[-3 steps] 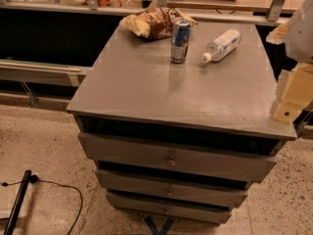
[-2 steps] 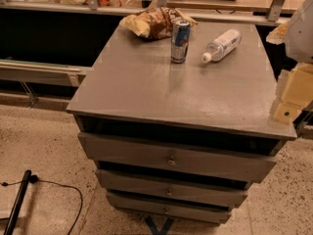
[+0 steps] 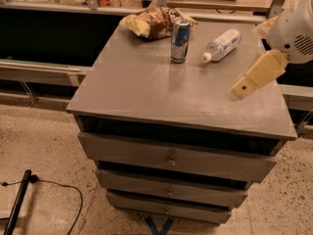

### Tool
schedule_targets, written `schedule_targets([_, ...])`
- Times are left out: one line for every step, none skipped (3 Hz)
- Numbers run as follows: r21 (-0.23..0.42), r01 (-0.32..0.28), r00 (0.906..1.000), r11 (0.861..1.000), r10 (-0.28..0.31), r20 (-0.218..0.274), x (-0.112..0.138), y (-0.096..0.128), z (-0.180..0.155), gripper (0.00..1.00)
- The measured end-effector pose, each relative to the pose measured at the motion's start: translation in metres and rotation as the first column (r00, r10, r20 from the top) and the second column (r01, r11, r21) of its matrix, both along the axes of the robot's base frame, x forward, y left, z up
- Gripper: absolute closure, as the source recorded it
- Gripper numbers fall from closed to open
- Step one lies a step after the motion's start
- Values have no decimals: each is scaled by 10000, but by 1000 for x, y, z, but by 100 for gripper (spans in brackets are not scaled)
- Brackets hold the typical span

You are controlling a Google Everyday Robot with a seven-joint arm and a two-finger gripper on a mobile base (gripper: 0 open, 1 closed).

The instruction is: Knock redbull can over

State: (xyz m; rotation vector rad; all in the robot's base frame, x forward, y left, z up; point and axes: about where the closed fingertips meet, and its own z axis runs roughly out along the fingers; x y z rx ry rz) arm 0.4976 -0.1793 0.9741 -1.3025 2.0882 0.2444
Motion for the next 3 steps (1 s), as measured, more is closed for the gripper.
schedule_targets([1812,313,9960,9829,-458,766,16,7,-7,0])
schedule_targets([2535,581,9852,9656,-965,1416,41,3,-23,0])
schedule_targets([2939,1061,9695,9499,-1645,1817,64,-1,-38,0])
